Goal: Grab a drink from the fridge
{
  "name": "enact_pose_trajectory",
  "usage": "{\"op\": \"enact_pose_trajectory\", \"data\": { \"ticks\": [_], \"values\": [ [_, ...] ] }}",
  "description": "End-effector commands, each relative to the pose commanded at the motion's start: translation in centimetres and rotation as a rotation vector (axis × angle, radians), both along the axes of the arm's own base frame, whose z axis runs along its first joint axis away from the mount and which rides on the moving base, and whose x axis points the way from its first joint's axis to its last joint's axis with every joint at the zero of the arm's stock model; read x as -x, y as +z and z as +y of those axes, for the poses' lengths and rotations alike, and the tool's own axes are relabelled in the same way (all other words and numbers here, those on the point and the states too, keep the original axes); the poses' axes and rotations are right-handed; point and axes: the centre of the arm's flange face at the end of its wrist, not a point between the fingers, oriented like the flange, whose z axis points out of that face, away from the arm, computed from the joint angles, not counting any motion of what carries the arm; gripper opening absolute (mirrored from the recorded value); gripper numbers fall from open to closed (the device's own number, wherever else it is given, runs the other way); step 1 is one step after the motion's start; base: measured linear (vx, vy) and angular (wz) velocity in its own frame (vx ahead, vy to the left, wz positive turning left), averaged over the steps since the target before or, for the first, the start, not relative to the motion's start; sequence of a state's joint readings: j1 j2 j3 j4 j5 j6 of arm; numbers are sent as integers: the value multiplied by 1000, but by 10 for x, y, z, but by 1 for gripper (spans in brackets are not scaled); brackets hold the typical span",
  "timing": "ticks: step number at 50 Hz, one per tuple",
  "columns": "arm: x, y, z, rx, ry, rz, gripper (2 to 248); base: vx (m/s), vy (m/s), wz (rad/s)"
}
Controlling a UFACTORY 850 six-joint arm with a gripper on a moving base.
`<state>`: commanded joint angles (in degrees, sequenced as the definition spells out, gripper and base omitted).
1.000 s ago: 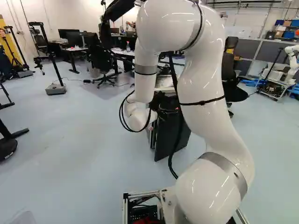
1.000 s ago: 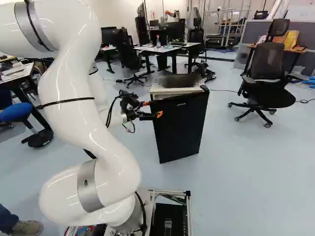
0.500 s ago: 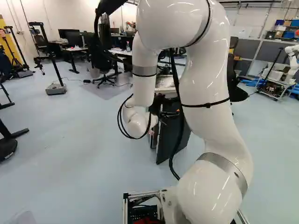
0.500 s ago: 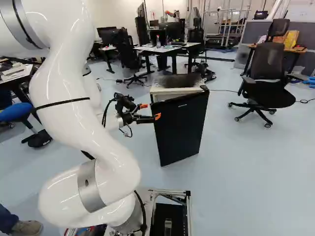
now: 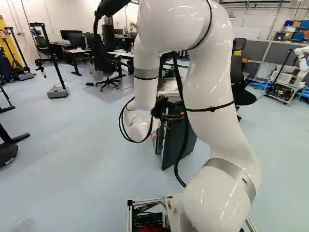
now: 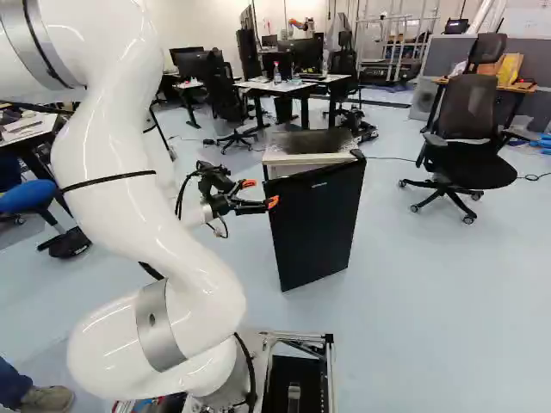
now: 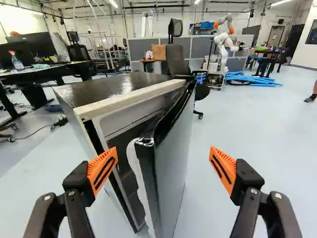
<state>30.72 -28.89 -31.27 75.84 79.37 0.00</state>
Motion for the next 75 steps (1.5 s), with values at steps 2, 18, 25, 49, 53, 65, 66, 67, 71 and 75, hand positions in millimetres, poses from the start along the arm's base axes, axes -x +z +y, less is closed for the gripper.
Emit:
{"op": "enact_pose_trajectory", "data": {
  "ticks": [2,18,25,49,53,65,66,67,71,75],
  "values": [
    [-3,0,0,-2,-7,-3,247,0,0,0],
    [-28,-1,3,-19,-51,-30,247,0,0,0],
    [-39,-2,3,-27,-70,-42,247,0,0,0],
    [-62,-7,-9,-73,-180,-45,247,0,0,0],
    [-65,-7,-11,-81,-193,-43,247,0,0,0],
    [-63,-10,-16,-103,-233,-28,247,0,0,0],
    [-63,-10,-16,-103,-237,-27,247,0,0,0],
    [-62,-10,-17,-103,-242,-27,247,0,0,0],
    [-59,-10,-19,-103,-259,-24,247,0,0,0],
    [-55,-10,-21,-103,-278,-21,247,0,0,0]
  ]
}}
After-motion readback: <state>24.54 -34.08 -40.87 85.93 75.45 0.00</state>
